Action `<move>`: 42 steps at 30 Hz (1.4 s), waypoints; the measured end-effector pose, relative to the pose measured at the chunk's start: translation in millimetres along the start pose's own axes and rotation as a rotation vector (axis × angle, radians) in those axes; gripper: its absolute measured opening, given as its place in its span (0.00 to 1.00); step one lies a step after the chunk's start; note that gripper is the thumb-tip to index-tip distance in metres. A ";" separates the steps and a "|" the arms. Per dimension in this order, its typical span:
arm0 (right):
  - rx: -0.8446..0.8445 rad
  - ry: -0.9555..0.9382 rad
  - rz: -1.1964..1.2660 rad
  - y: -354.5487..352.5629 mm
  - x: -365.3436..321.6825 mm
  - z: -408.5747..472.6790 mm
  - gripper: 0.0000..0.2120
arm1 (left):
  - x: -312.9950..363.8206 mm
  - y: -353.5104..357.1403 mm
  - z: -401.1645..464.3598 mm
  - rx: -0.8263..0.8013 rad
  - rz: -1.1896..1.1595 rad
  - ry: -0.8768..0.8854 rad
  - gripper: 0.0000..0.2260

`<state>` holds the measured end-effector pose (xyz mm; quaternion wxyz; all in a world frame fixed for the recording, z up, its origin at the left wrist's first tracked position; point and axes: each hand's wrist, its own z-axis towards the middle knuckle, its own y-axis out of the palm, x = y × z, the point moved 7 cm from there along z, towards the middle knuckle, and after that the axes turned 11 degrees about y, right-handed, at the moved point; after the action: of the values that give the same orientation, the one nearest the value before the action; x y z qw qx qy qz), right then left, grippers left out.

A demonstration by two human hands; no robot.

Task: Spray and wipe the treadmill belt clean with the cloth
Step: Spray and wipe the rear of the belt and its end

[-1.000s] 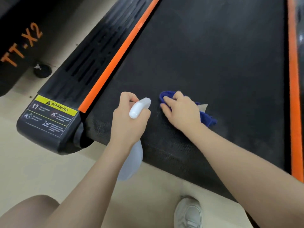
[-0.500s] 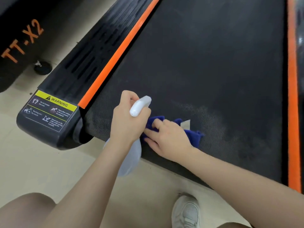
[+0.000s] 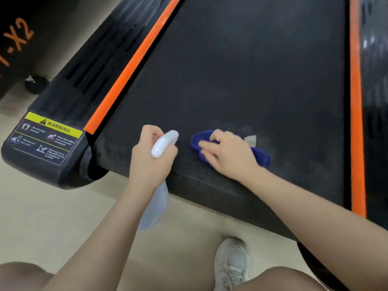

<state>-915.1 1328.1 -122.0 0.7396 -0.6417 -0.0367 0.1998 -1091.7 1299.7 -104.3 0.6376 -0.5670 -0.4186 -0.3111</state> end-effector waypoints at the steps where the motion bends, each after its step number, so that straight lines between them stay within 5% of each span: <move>1: 0.050 0.171 -0.045 -3.4 24.5 19.8 0.18 | 0.8 1.4 -0.5 -0.013 0.005 0.002 0.07; 4: 0.107 0.515 -0.114 -9.1 69.9 43.1 0.15 | 3.5 9.3 -2.4 -0.066 0.017 -0.007 0.06; 9: -0.017 0.065 0.066 -10.2 0.0 -49.2 0.16 | 10.4 22.8 -2.1 -0.071 -0.076 -0.046 0.06; 11: -0.045 0.034 0.076 -10.5 6.4 -53.6 0.16 | 15.2 31.8 -4.4 -0.076 -0.145 -0.047 0.08; 17: 0.104 0.532 -0.125 -13.5 89.2 15.4 0.13 | 20.0 50.4 -11.3 -0.187 -0.225 -0.055 0.07; 24: -0.072 0.017 -0.003 -19.5 39.6 -56.8 0.19 | 26.8 56.2 -11.0 -0.169 -0.243 -0.084 0.07; 28: 0.074 0.459 -0.162 -25.1 120.1 5.2 0.16 | 31.9 58.9 -12.0 -0.199 -0.233 -0.058 0.07; 30: 0.097 0.510 -0.157 -23.6 116.6 -3.5 0.16 | 35.3 63.7 -14.3 -0.218 -0.232 -0.043 0.07; 36: -0.081 0.021 0.026 -29.2 41.4 -99.0 0.17 | 56.8 79.9 -14.3 -0.250 -0.257 -0.052 0.07; 42: 0.106 0.447 -0.086 -29.8 121.3 -24.8 0.13 | 66.0 91.3 -20.6 -0.317 -0.242 -0.031 0.06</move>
<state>-788.8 1343.7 -122.1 0.7699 -0.6280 0.1114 0.0229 -978.3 1299.5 -88.2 0.4916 -0.6106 -0.4392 -0.4388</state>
